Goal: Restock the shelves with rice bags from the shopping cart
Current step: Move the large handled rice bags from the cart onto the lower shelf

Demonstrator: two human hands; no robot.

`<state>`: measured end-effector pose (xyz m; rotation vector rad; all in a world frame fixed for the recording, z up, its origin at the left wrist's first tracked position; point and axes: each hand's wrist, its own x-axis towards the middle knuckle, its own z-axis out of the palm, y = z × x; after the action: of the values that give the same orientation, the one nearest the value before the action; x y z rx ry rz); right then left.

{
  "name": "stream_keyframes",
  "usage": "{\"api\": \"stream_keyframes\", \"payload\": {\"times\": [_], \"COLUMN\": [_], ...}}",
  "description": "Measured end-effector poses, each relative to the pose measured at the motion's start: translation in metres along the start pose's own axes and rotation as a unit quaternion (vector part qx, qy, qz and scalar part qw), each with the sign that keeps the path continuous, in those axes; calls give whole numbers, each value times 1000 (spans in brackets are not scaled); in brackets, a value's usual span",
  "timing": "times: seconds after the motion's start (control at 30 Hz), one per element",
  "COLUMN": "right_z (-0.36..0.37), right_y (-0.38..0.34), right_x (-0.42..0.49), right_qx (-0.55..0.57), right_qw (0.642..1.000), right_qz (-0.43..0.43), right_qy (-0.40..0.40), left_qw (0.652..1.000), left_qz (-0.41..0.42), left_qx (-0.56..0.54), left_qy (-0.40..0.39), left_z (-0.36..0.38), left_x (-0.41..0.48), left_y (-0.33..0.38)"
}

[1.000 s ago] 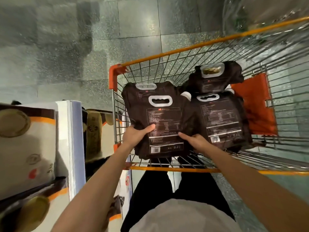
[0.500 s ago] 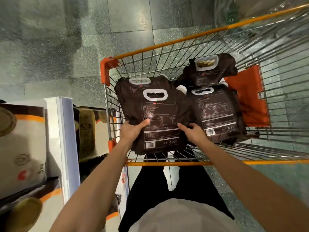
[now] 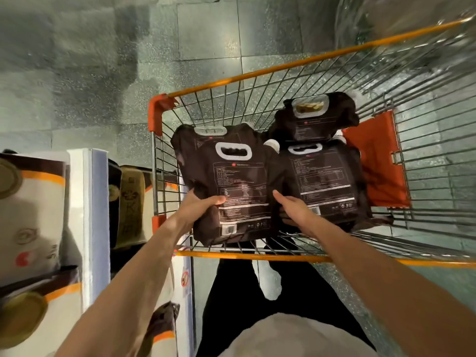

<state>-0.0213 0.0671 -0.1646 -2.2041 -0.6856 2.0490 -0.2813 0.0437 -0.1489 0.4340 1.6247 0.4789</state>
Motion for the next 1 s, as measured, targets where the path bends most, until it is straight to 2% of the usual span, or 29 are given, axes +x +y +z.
{"api": "stream_keyframes", "payload": {"times": [0.17,0.37,0.57,0.67,0.77,0.83,0.93,1.0], "right_z": [-2,11,32,21,4,-6,-17,-25], "right_y": [-10,-40,-68,-66,-58,-53,-49,-42], "right_x": [-5,-30,-55,-54,-51,-51,-60,-67], "right_qx": [108,118,61,69,102,95,88,86], "right_qw": [989,973,958,954,953,958,945,930], "right_qz": [37,7,-72,-88,-98,-108,-104,-109], "right_qy": [-95,-196,-269,-280,-269,-249,-297,-341], "left_qw": [993,963,919,914,911,928,979,992], "left_qz": [80,160,121,94,103,113,132,115], "left_qx": [68,161,200,203,219,190,50,11], "left_qy": [60,142,319,339,334,300,148,52], "left_z": [7,-4,2,20,34,37,47,66], "left_x": [-25,-89,-112,-111,-111,-113,-113,-105], "left_y": [18,66,73,68,68,66,61,57]}}
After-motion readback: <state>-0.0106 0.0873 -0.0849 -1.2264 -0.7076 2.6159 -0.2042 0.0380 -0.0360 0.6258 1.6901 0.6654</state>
